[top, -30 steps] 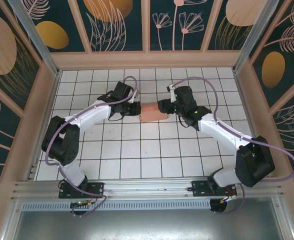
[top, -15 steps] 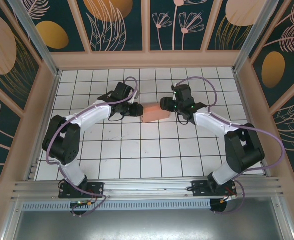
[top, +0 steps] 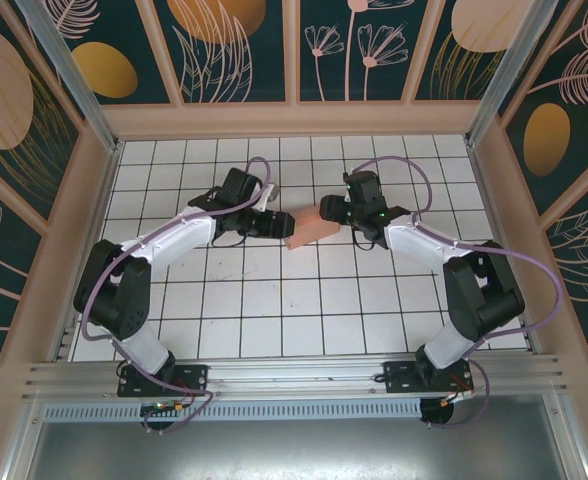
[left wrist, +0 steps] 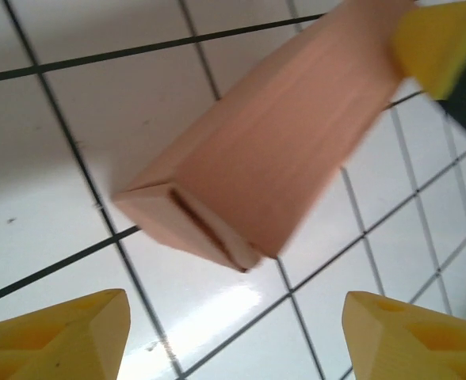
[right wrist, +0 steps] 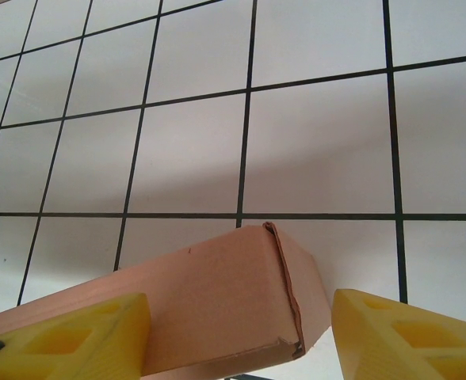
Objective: Fold the paper box
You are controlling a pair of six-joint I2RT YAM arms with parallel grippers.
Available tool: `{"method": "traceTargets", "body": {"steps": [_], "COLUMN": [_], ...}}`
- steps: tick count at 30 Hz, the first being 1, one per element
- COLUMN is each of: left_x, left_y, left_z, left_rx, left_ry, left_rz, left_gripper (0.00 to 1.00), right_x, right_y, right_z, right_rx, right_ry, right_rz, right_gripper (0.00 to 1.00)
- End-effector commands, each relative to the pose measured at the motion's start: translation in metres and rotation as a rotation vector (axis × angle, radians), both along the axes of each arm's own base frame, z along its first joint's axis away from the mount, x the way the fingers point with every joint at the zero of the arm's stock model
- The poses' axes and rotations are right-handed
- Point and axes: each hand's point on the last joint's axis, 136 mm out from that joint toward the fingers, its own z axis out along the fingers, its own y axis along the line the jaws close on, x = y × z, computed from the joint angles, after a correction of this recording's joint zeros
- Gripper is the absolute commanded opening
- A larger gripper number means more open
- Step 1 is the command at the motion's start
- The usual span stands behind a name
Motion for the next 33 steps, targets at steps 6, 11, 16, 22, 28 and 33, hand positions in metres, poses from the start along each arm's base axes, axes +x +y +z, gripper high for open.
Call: {"method": "traceTargets", "body": {"steps": [6, 11, 16, 22, 28, 33], "left_x": [0.017, 0.029, 0.031, 0.020, 0.011, 0.010], "left_y": [-0.009, 0.002, 0.005, 0.006, 0.011, 0.010], "left_z": [0.023, 0.006, -0.009, -0.046, -0.065, -0.067], "left_rx": [-0.158, -0.113, -0.101, -0.073, -0.049, -0.045], "left_ry": [-0.029, -0.021, 0.007, 0.087, 0.122, 0.126], "left_rz": [0.082, 0.156, 0.175, 0.163, 0.162, 0.150], "left_gripper": [0.74, 0.58, 0.49, 0.36, 0.32, 0.30], "right_x": [-0.002, -0.002, -0.003, -0.001, 0.005, 0.012], "right_y": [-0.004, -0.004, -0.004, -0.002, 0.004, -0.009], "right_z": [-0.015, -0.016, -0.016, -0.010, 0.018, 0.028], "right_rx": [0.004, 0.012, 0.019, 0.028, 0.113, 0.193], "right_ry": [0.037, 0.044, 0.046, 0.039, -0.017, -0.032], "right_rz": [-0.012, -0.001, 0.003, 0.010, 0.057, 0.026], "right_gripper": [0.61, 0.61, 0.61, 0.61, 0.65, 0.65]}}
